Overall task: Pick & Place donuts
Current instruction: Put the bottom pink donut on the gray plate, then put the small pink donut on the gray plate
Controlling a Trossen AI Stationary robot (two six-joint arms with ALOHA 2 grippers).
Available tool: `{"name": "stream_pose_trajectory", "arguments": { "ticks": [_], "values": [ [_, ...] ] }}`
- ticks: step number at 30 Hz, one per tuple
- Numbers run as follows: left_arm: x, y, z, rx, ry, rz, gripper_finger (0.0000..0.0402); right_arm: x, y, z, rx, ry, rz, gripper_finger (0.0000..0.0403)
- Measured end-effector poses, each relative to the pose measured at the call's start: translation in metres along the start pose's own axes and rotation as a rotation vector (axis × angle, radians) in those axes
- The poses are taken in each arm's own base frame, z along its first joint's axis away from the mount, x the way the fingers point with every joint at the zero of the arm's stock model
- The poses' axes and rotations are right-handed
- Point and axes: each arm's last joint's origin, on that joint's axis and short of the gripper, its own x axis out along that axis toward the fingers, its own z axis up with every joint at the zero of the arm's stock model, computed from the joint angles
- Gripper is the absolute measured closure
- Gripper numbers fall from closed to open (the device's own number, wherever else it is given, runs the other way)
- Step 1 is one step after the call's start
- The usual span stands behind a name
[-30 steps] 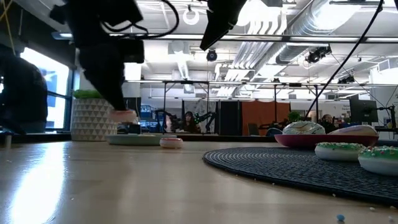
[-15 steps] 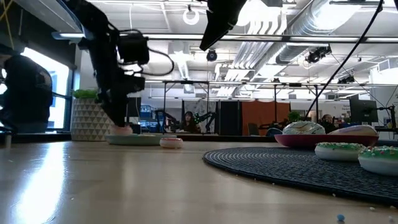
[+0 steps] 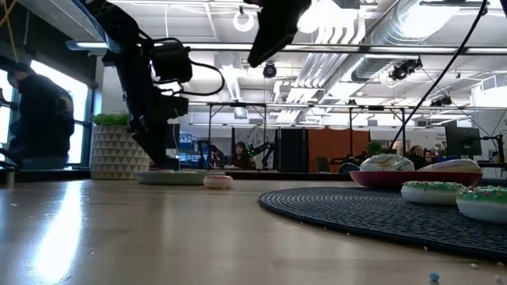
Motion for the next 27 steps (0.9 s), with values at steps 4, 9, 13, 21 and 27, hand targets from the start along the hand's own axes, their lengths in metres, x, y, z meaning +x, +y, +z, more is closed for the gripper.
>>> {"name": "stream_pose_trajectory", "arguments": {
  "ticks": [4, 9, 13, 21, 27],
  "values": [
    [-0.001, 0.002, 0.001, 0.000, -0.012, 0.086, 0.0233, 0.026, 0.008, -0.013, -0.017, -0.046, 0.008, 0.0183],
    [-0.008, 0.002, 0.011, 0.013, -0.042, 0.096, 0.0223, 0.064, 0.019, -0.040, -0.022, -0.139, -0.009, 0.0183],
    [-0.018, 0.001, 0.025, 0.040, -0.094, 0.092, 0.0222, 0.089, 0.025, -0.068, -0.012, -0.244, 0.009, 0.0184],
    [-0.038, -0.001, 0.049, 0.064, -0.186, 0.084, 0.0222, 0.118, 0.028, -0.106, 0.123, -0.330, 0.089, 0.0184],
    [-0.050, -0.002, 0.061, 0.066, -0.236, 0.077, 0.0222, 0.147, 0.034, -0.108, 0.106, -0.277, 0.118, 0.0184]
  ]
}}
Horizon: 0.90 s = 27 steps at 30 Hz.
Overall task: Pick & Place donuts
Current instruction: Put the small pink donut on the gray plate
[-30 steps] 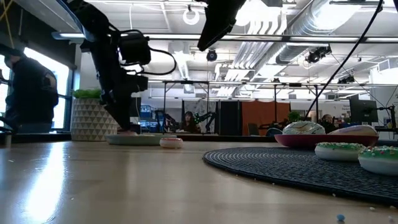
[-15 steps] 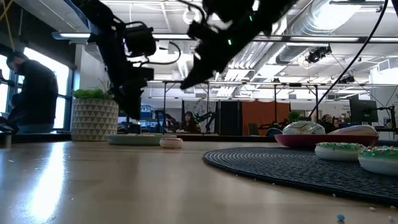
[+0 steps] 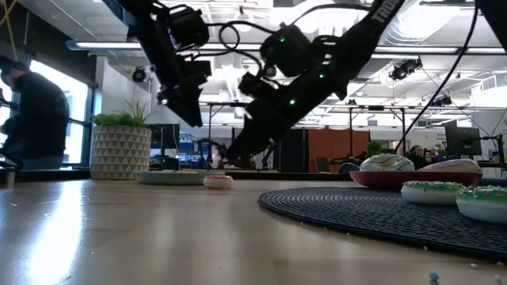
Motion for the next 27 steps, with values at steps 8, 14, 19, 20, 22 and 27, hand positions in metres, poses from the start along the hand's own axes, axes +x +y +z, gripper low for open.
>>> {"name": "stream_pose_trajectory", "arguments": {
  "ticks": [8, 14, 19, 20, 22, 27],
  "values": [
    [-0.006, 0.001, 0.009, 0.020, -0.026, -0.002, 0.0222, 0.021, 0.001, 0.000, 0.000, 0.031, 0.008, 0.0190],
    [-0.006, 0.001, 0.007, 0.027, -0.010, 0.005, 0.0222, 0.027, 0.002, -0.009, 0.028, 0.075, 0.013, 0.0219],
    [-0.006, 0.001, 0.007, 0.025, -0.012, 0.007, 0.0222, 0.034, 0.003, -0.017, 0.060, 0.094, -0.011, 0.0239],
    [-0.006, 0.001, 0.007, 0.025, -0.012, 0.007, 0.0222, 0.035, 0.003, -0.018, 0.059, 0.100, -0.018, 0.0242],
    [-0.006, 0.001, 0.007, 0.025, -0.011, 0.007, 0.0222, 0.036, 0.003, -0.020, 0.065, 0.107, -0.024, 0.0249],
    [-0.006, 0.001, 0.007, 0.024, -0.010, 0.007, 0.0222, 0.036, 0.002, -0.020, 0.078, 0.108, -0.026, 0.0286]
  ]
}}
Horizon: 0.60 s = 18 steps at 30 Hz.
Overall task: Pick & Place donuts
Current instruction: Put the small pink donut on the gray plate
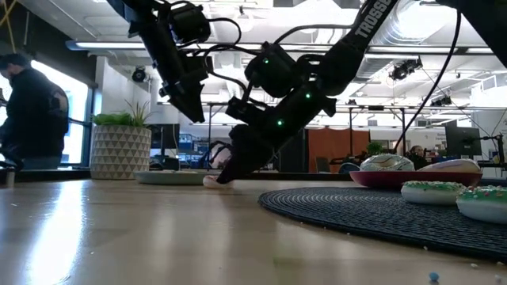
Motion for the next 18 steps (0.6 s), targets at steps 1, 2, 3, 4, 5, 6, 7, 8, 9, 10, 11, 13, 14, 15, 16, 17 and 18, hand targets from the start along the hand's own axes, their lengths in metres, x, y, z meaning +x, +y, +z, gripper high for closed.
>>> {"name": "stream_pose_trajectory", "arguments": {
  "ticks": [1, 2, 3, 4, 5, 6, 7, 8, 9, 10, 11, 13, 14, 15, 16, 17, 18],
  "values": [
    [0.000, 0.000, 0.000, 0.000, 0.000, 0.000, 0.0222, 0.000, 0.000, 0.000, 0.000, 0.000, 0.000, 0.0297],
    [0.000, 0.000, 0.000, 0.000, 0.000, 0.000, 0.0222, 0.000, 0.000, 0.000, 0.000, 0.001, 0.000, 0.0309],
    [0.000, 0.000, 0.000, 0.000, 0.000, 0.000, 0.0222, 0.000, -0.001, 0.000, 0.001, 0.003, 0.001, 0.0320],
    [0.000, 0.000, 0.000, 0.000, 0.000, 0.000, 0.0222, 0.000, -0.001, -0.001, 0.006, 0.005, 0.003, 0.0332],
    [0.000, 0.000, 0.000, 0.000, 0.000, 0.001, 0.0222, 0.000, -0.002, -0.001, 0.010, 0.005, 0.005, 0.0342],
    [0.000, 0.000, 0.000, 0.001, 0.000, 0.003, 0.0222, 0.000, -0.004, -0.001, 0.013, 0.005, 0.006, 0.0353],
    [0.000, 0.000, 0.000, 0.001, 0.000, 0.008, 0.0222, 0.000, -0.005, -0.001, 0.014, 0.003, 0.006, 0.0362],
    [0.000, 0.001, 0.000, 0.002, -0.001, 0.019, 0.0222, 0.000, -0.006, 0.000, 0.016, 0.000, 0.006, 0.0371],
    [-0.002, 0.001, 0.000, 0.002, -0.002, 0.029, 0.0222, -0.001, -0.006, 0.001, 0.018, -0.005, 0.004, 0.0378],
    [-0.004, 0.002, 0.000, 0.005, -0.004, 0.046, 0.0222, -0.002, -0.007, 0.002, 0.018, -0.018, 0.003, 0.0384],
    [-0.007, 0.003, 0.000, 0.015, -0.013, 0.071, 0.0222, -0.004, -0.008, 0.005, 0.020, -0.028, -0.006, 0.0389],
    [-0.016, 0.007, 0.002, 0.032, -0.009, 0.121, 0.0222, -0.008, -0.011, 0.013, 0.025, -0.063, -0.048, 0.0392],
    [-0.022, 0.008, 0.005, 0.033, -0.012, 0.150, 0.0222, -0.010, -0.014, 0.020, 0.029, -0.087, -0.078, 0.0391],
    [-0.029, 0.010, 0.008, 0.031, -0.021, 0.174, 0.0222, -0.012, -0.017, 0.028, 0.035, -0.114, -0.112, 0.0389],
    [-0.036, 0.012, 0.013, 0.027, -0.033, 0.195, 0.0222, -0.013, -0.020, 0.037, 0.042, -0.143, -0.143, 0.0385],
    [-0.043, 0.014, 0.017, 0.022, -0.048, 0.207, 0.0222, -0.015, -0.025, 0.045, 0.047, -0.166, -0.171, 0.0381],
    [-0.050, 0.015, 0.020, 0.019, -0.056, 0.208, 0.0222, -0.016, -0.030, 0.052, 0.055, -0.184, -0.191, 0.0378]
  ]
}}
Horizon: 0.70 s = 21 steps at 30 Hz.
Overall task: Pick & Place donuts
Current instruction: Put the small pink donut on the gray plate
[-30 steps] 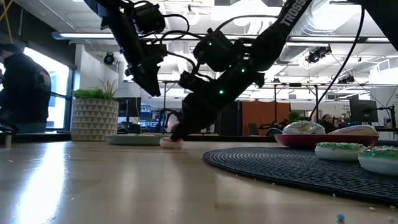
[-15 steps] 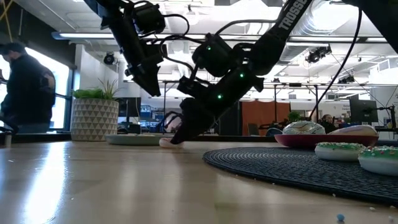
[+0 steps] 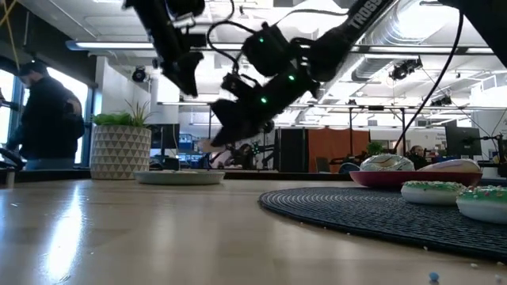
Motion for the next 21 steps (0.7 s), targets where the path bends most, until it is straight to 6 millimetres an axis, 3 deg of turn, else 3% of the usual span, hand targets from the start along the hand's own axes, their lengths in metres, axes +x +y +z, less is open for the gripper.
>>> {"name": "stream_pose_trajectory", "arguments": {
  "ticks": [7, 21],
  "values": [
    [-0.025, 0.010, 0.023, -0.030, -0.077, -0.032, 0.0222, 0.018, -0.030, 0.026, 0.079, 0.016, -0.064, 0.0381],
    [-0.026, 0.010, 0.017, -0.016, -0.014, -0.033, 0.0222, 0.047, -0.025, -0.004, 0.056, 0.148, -0.085, 0.0371]
  ]
}}
